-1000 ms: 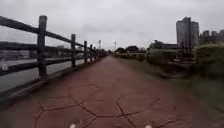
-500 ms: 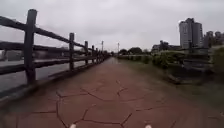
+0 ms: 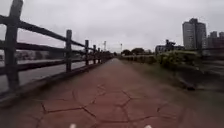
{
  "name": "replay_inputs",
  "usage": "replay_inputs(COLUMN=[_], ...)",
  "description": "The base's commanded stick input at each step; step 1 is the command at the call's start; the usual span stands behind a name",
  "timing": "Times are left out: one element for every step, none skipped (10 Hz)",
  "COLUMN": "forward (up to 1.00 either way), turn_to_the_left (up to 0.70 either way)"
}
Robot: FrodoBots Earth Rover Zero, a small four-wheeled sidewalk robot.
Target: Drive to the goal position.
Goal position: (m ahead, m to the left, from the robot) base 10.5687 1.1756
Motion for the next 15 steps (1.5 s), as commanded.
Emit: replay_inputs(forward=[1.0, 1.0, 1.0, 1.0, 1.0, 1.0, 1.0, 1.0, 1.0, 1.0, 1.0, 1.0, 1.0, 1.0, 1.0], turn_to_the_left=[-0.13, -0.39, -0.4, -0.4, -0.4, -0.26, 0.0, 0.0, 0.0, 0.0, 0.0, 0.0, 0.0, 0.0, 0.0])
